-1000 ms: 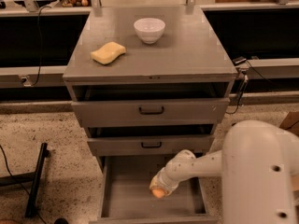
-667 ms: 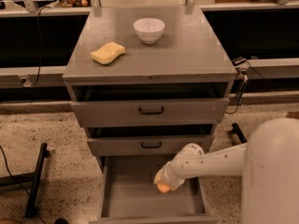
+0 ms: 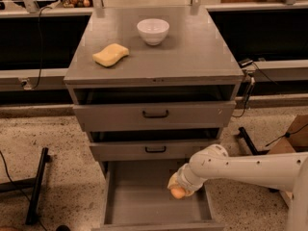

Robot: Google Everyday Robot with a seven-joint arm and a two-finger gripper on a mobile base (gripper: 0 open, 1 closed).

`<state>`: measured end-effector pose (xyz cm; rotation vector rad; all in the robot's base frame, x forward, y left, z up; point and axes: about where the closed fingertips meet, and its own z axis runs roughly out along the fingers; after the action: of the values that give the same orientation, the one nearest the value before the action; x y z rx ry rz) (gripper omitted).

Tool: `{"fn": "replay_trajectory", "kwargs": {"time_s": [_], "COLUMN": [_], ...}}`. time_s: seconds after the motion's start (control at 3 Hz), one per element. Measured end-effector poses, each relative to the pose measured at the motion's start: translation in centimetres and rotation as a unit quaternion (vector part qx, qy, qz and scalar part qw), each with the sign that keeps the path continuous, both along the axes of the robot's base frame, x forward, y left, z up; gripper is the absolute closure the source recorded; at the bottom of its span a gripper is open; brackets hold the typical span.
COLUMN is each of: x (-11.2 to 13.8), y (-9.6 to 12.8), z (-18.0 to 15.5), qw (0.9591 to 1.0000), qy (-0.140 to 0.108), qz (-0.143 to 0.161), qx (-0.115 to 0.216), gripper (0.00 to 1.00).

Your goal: Pick orange from bottom drawer and place on counter

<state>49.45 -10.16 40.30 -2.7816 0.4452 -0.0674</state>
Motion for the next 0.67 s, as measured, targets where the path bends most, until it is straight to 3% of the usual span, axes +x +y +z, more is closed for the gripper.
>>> {"fn": "replay_trajectory", "kwargs": {"time_s": [0.67], "x": [-0.1], "y": [0.1], "z": [1.3], "qw": [0.9997], "qy": [0.009], "qz": [0.021], "qx": [0.007], "gripper": [1.0]}}
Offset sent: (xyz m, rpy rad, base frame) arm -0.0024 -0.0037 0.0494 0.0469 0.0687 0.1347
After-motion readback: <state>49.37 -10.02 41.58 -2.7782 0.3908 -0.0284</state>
